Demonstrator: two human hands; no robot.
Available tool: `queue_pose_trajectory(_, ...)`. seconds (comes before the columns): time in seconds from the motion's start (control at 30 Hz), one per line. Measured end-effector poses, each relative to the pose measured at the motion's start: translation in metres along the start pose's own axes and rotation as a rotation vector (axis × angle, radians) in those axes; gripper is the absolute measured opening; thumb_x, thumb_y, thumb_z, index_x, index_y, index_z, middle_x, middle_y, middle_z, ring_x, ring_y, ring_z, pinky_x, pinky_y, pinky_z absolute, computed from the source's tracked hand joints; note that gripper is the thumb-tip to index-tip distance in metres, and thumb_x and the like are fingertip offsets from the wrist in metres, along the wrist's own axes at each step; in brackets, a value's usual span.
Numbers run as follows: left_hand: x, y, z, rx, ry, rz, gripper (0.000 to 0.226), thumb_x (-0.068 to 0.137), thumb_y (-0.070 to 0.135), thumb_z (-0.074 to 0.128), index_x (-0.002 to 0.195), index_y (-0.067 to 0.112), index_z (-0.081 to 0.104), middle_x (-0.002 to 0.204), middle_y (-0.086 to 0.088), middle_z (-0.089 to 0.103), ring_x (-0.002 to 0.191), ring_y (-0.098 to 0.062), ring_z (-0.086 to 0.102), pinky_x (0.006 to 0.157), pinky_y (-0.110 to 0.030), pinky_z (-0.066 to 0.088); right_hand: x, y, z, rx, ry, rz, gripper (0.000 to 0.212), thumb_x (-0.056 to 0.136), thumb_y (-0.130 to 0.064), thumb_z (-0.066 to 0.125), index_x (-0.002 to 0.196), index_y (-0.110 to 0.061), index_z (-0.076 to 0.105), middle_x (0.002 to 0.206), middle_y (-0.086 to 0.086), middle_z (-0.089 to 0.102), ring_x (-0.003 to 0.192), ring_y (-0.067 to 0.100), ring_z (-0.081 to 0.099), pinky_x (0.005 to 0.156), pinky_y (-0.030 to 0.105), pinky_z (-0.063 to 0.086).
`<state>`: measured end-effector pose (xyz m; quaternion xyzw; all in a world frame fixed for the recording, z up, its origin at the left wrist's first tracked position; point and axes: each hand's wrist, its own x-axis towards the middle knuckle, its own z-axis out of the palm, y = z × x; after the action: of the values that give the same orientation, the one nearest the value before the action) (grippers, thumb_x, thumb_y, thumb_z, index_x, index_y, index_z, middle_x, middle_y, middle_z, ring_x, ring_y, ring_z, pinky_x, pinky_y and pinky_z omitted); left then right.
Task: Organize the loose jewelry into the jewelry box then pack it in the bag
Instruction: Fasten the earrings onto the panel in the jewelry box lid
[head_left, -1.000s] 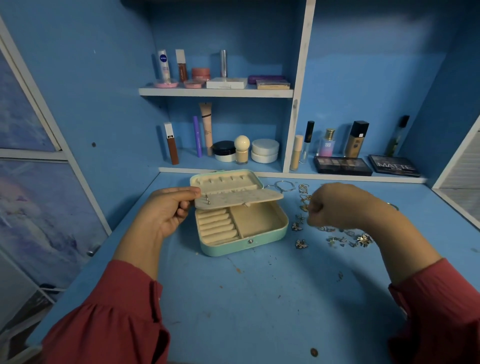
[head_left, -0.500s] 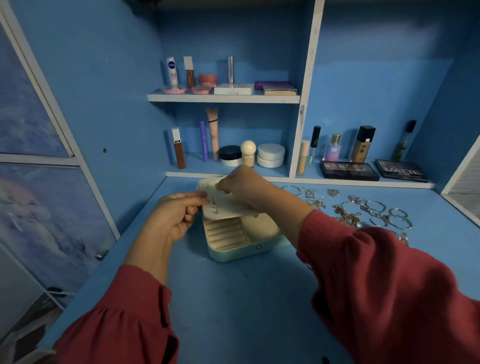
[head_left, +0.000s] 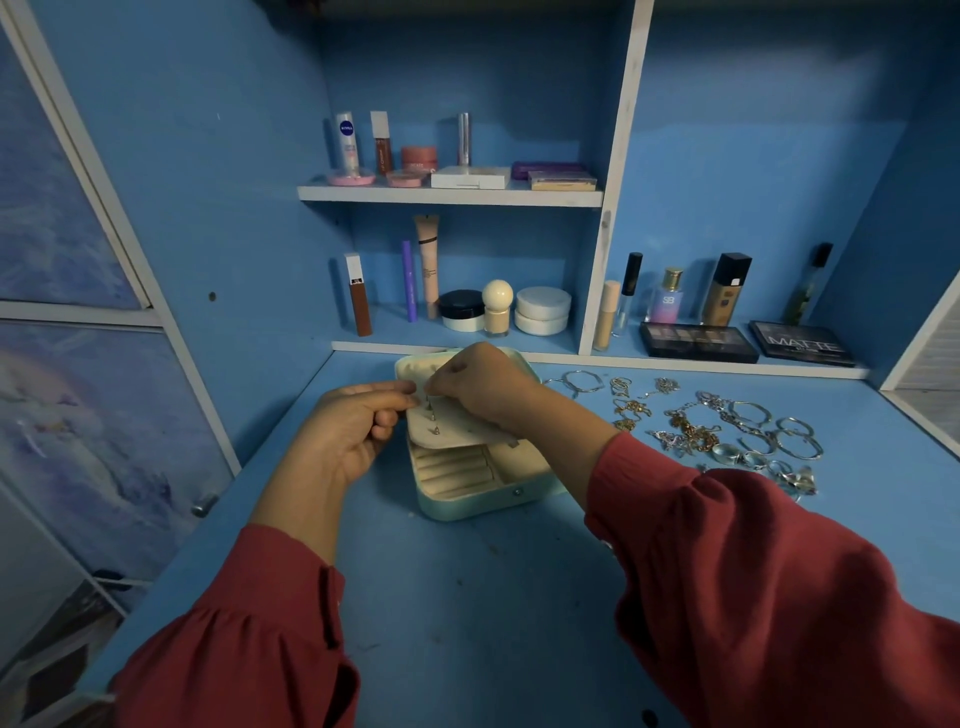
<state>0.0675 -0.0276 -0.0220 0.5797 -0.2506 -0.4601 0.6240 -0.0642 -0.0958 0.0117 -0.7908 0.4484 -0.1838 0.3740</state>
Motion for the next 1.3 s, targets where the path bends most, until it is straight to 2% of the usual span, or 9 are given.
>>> queue_pose_trajectory(0.33, 0.000, 0.000, 0.000, -0.018, 0.004, -0.014, 0.017, 0.082, -0.012, 0.060, 0.091, 0.001, 0.066, 0.053, 0.003, 0.051, 0.034, -0.001, 0.035, 0.033, -0.009, 0.027, 0.000, 0.003, 0.001, -0.029, 0.008, -0.048, 0.022, 0.089, -0.024, 0.062, 0.099, -0.008, 0.073, 0.087, 0.006, 0.067, 0.063, 0.007, 0.050, 0.053, 0.020, 0.038)
queue_pose_trajectory(0.63, 0.000, 0.001, 0.000, -0.025, 0.004, -0.030, 0.016, 0.083, -0.011, 0.059, 0.091, 0.001, 0.066, 0.047, 0.005, 0.051, 0.033, -0.001, 0.035, 0.033, -0.009, 0.028, 0.004, -0.001, -0.002, -0.128, -0.007, -0.052, 0.022, 0.087, -0.025, 0.065, 0.103, -0.012, 0.073, 0.097, 0.004, 0.069, 0.064, 0.005, 0.049, 0.048, 0.019, 0.033)
queue_pose_trajectory(0.7, 0.001, 0.001, -0.001, -0.024, 0.003, -0.034, 0.016, 0.082, -0.011, 0.060, 0.090, 0.002, 0.067, 0.050, 0.004, 0.050, 0.034, -0.001, 0.035, 0.033, -0.009, 0.028, 0.005, -0.002, -0.004, -0.121, -0.024, -0.055, 0.022, 0.086, -0.023, 0.068, 0.103, -0.011, 0.074, 0.100, 0.004, 0.069, 0.072, 0.010, 0.055, 0.052, 0.020, 0.038)
queue_pose_trajectory(0.77, 0.002, 0.000, -0.002, -0.020, 0.002, -0.039, 0.017, 0.082, -0.009, 0.061, 0.090, 0.003, 0.068, 0.053, 0.003, 0.047, 0.034, -0.001, 0.035, 0.033, -0.009, 0.029, 0.006, 0.000, -0.007, -0.078, -0.044, -0.066, 0.021, 0.086, -0.019, 0.067, 0.103, -0.008, 0.074, 0.103, 0.006, 0.070, 0.088, 0.016, 0.061, 0.068, 0.022, 0.047)
queue_pose_trajectory(0.83, 0.003, 0.000, -0.002, -0.022, 0.001, -0.039, 0.017, 0.081, -0.009, 0.061, 0.091, 0.003, 0.068, 0.055, 0.002, 0.047, 0.034, -0.001, 0.036, 0.033, -0.010, 0.029, 0.006, 0.000, -0.010, -0.021, -0.059, -0.085, 0.019, 0.089, -0.016, 0.062, 0.100, -0.005, 0.073, 0.102, 0.007, 0.071, 0.090, 0.017, 0.062, 0.075, 0.024, 0.048)
queue_pose_trajectory(0.93, 0.002, 0.000, -0.002, -0.027, -0.005, -0.039, 0.018, 0.082, -0.010, 0.060, 0.093, 0.002, 0.067, 0.049, 0.003, 0.051, 0.033, -0.001, 0.037, 0.033, -0.010, 0.029, 0.008, -0.001, -0.012, -0.065, -0.091, -0.163, 0.016, 0.092, -0.019, 0.059, 0.096, -0.009, 0.071, 0.091, 0.002, 0.069, 0.077, 0.009, 0.057, 0.064, 0.018, 0.044)
queue_pose_trajectory(1.07, 0.002, 0.000, -0.001, -0.038, -0.016, -0.030, 0.020, 0.083, -0.011, 0.058, 0.096, 0.001, 0.066, 0.045, 0.005, 0.049, 0.032, -0.001, 0.035, 0.032, -0.009, 0.027, 0.015, -0.006, -0.015, -0.252, -0.132, -0.238, 0.016, 0.088, -0.022, 0.063, 0.095, -0.010, 0.073, 0.092, 0.002, 0.070, 0.078, 0.010, 0.058, 0.065, 0.023, 0.045)
queue_pose_trajectory(1.2, 0.003, -0.001, -0.002, -0.016, -0.014, -0.025, 0.018, 0.083, -0.010, 0.058, 0.093, 0.003, 0.066, 0.044, 0.007, 0.045, 0.033, -0.001, 0.034, 0.033, -0.010, 0.027, 0.020, -0.013, -0.018, -0.386, -0.200, -0.268, 0.009, 0.088, -0.019, 0.063, 0.085, -0.012, 0.067, 0.082, -0.001, 0.062, 0.077, 0.012, 0.055, 0.057, 0.019, 0.039)
queue_pose_trajectory(1.3, 0.003, -0.001, -0.002, -0.013, -0.014, -0.025, 0.018, 0.083, -0.010, 0.059, 0.092, 0.003, 0.066, 0.045, 0.007, 0.046, 0.033, -0.001, 0.034, 0.033, -0.010, 0.027, 0.022, -0.015, -0.018, -0.419, -0.250, -0.264, 0.016, 0.090, -0.018, 0.060, 0.096, -0.006, 0.069, 0.091, 0.005, 0.065, 0.079, 0.014, 0.055, 0.059, 0.018, 0.041)
